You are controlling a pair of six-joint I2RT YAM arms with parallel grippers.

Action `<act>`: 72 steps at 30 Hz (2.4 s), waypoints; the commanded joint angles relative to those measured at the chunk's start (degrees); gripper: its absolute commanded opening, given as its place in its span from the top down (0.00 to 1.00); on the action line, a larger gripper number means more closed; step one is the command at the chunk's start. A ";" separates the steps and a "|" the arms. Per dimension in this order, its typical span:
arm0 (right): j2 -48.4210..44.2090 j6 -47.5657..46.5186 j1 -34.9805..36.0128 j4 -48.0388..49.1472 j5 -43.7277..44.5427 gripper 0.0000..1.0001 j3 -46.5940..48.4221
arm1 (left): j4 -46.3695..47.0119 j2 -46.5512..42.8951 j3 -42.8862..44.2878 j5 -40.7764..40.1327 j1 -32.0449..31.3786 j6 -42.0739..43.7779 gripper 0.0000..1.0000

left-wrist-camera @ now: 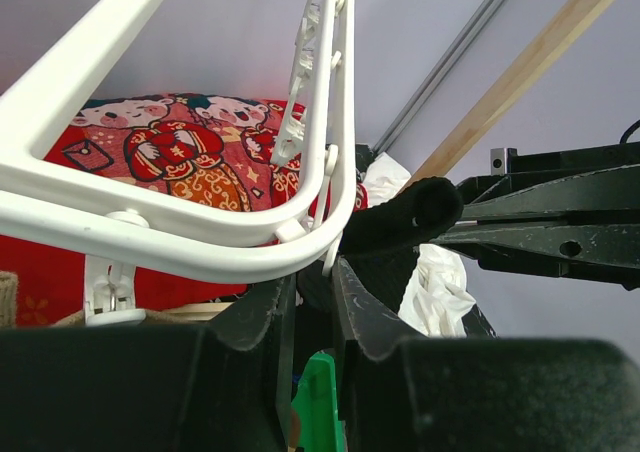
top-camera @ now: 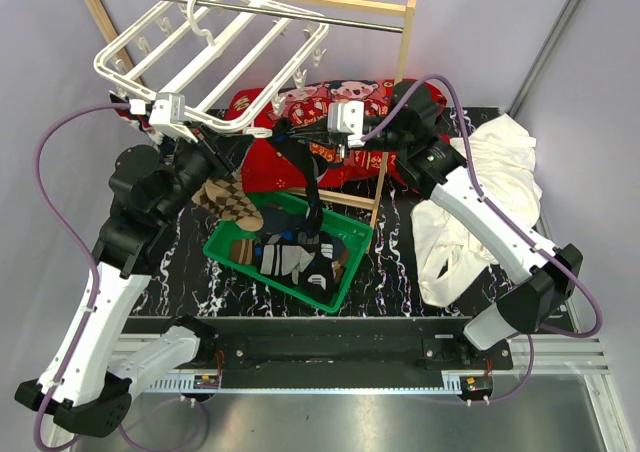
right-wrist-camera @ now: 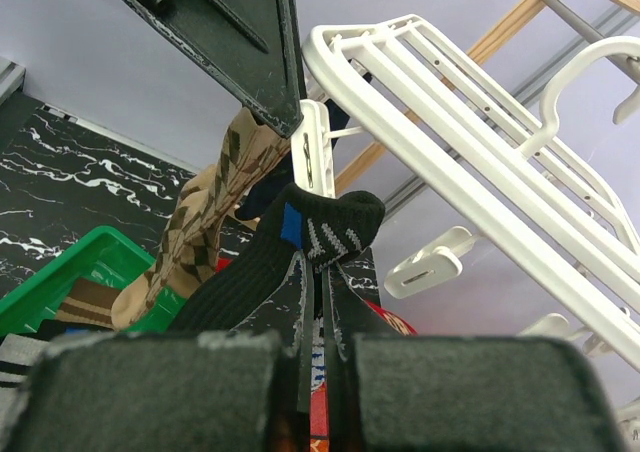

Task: Clip the socks to the hanger
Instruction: Clamp the sock onto the hanger.

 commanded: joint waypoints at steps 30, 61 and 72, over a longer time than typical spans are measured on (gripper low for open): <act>-0.95 -1.90 -0.36 -0.84 -3.17 1.00 2.55 | 1.71 -0.85 2.34 -0.92 0.06 1.49 1.00; 5.11 -3.13 -0.28 -1.01 -8.53 1.00 10.81 | -0.75 0.73 5.06 4.08 0.06 0.88 1.00; 6.34 -3.40 0.16 -1.01 -9.59 1.00 12.65 | -1.99 1.61 6.38 5.67 0.06 0.97 1.00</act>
